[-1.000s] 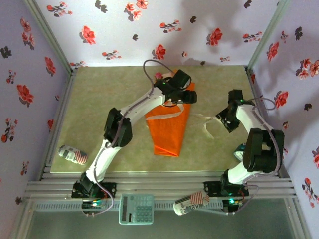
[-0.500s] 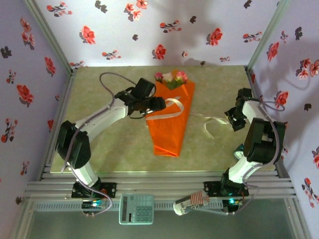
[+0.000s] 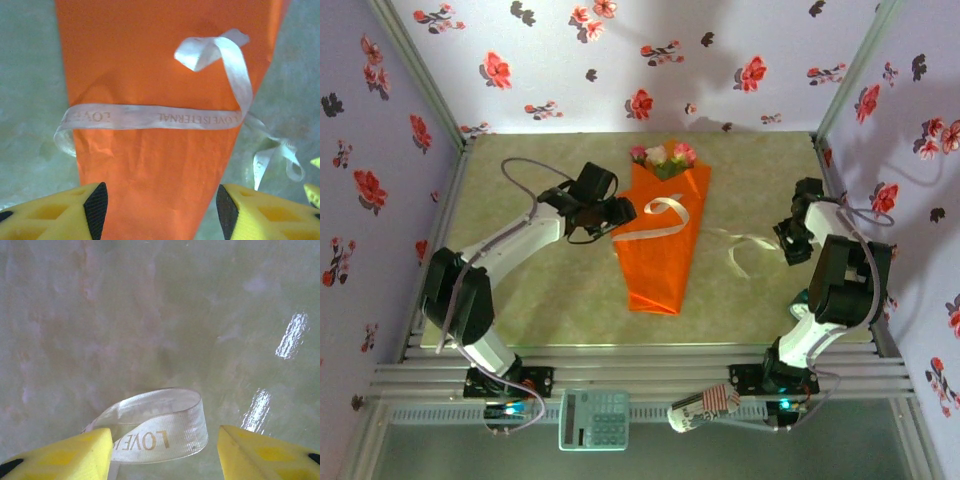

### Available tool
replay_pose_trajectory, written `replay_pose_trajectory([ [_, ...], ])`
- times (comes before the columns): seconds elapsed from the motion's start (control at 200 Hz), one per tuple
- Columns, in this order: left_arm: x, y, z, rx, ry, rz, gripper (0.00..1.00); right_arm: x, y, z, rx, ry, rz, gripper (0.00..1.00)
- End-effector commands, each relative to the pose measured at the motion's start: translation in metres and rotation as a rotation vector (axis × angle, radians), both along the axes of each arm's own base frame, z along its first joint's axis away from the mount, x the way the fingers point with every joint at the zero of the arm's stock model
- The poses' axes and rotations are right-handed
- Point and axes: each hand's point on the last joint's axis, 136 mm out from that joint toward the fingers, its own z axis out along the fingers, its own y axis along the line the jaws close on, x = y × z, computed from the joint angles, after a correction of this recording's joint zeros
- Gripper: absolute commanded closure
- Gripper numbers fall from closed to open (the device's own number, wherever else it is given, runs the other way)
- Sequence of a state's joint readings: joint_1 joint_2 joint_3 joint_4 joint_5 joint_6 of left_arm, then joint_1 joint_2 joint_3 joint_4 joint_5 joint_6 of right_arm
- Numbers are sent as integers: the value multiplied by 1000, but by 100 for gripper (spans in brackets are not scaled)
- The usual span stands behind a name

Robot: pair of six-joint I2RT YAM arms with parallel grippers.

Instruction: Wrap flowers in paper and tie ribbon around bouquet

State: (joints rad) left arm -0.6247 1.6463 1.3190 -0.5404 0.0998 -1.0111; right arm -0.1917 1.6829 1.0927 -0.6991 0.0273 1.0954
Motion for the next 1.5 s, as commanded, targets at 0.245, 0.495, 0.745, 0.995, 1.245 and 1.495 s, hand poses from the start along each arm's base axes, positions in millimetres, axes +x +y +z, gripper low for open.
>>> replay_pose_trajectory([
  [0.245, 1, 6, -72, -114, 399, 404, 33, -14, -2, -28, -13, 80, -26, 72],
  [0.495, 12, 15, -111, -116, 474, 575, 35, -11, 5, -17, -40, 53, 35, 100],
  [0.745, 25, 18, -128, -116, 478, 637, 42, -11, 24, 12, -107, 19, 166, 100],
  [0.995, 26, 26, -133, -104, 473, 674, 61, -13, 35, 28, -122, -25, 248, 100],
  [1.245, 20, 37, -117, -63, 445, 666, 76, -10, 44, 42, -137, -55, 305, 100],
  [1.495, 16, 50, -118, -36, 443, 652, 73, -12, 60, 42, -129, -48, 366, 100],
])
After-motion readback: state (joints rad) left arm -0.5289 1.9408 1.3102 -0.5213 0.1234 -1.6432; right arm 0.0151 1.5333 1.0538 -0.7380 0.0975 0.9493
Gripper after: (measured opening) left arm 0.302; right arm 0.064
